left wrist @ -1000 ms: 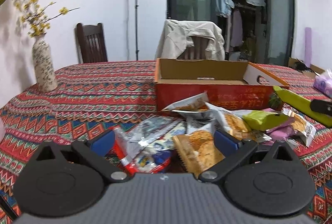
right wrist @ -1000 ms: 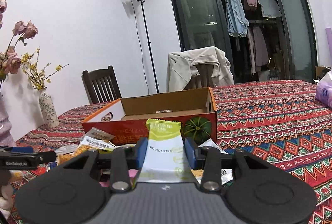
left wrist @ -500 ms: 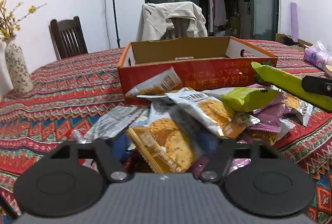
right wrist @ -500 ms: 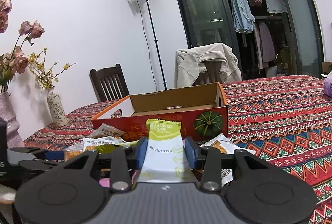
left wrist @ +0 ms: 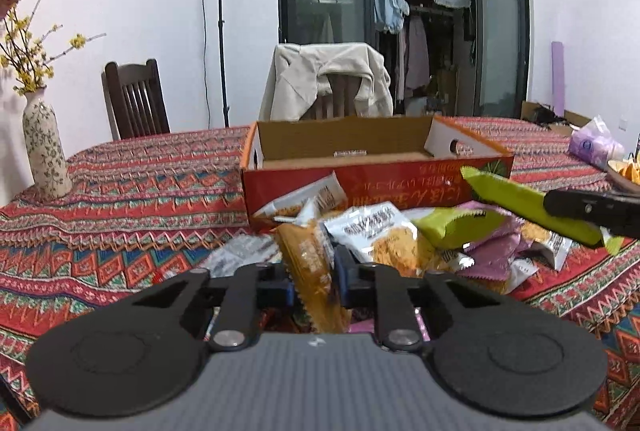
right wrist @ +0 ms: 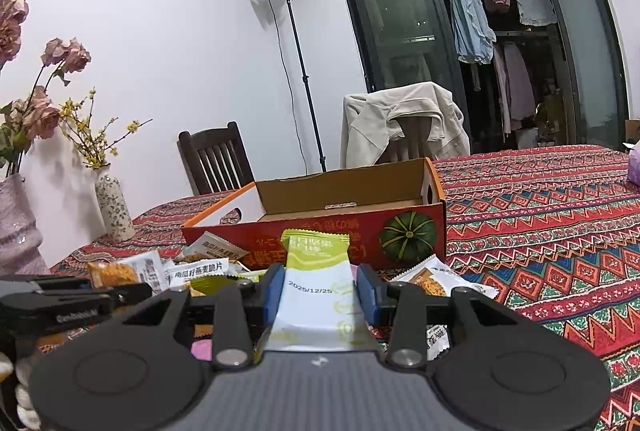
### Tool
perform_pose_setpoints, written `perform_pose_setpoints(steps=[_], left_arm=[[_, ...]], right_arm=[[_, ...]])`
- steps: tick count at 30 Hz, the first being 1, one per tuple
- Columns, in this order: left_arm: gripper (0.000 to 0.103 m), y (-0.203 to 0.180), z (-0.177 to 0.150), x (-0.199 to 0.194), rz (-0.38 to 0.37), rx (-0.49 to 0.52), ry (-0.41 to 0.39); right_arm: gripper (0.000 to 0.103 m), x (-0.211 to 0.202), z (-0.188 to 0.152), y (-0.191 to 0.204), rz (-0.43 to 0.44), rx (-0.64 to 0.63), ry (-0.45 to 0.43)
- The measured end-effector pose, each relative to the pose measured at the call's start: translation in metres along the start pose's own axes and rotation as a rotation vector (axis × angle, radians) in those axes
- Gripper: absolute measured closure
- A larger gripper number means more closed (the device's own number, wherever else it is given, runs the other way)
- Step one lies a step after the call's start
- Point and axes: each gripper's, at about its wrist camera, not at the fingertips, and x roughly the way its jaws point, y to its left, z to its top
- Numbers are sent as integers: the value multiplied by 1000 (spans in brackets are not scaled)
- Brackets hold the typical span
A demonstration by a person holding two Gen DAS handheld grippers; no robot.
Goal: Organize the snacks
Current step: 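Lift the lime-green packet with the right gripper while the left gripper grasps a brown packet, then lower both packets into the cardboard box and open both grippers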
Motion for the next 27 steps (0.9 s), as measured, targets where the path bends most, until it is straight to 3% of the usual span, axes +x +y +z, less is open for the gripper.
perform_pose_setpoints(steps=[4,16,27], left_arm=[[90,2,6,-7,2,-4,-33],[91,2,28,-9,-4,10,-112],[91,-9,92,31,-7,-2,-164]], right_arm=[[64,-3,2,3,-1,-11,-11],[64,2,19,10,-14,-49,-47],[64,34,72,19,-63,-114,-110]])
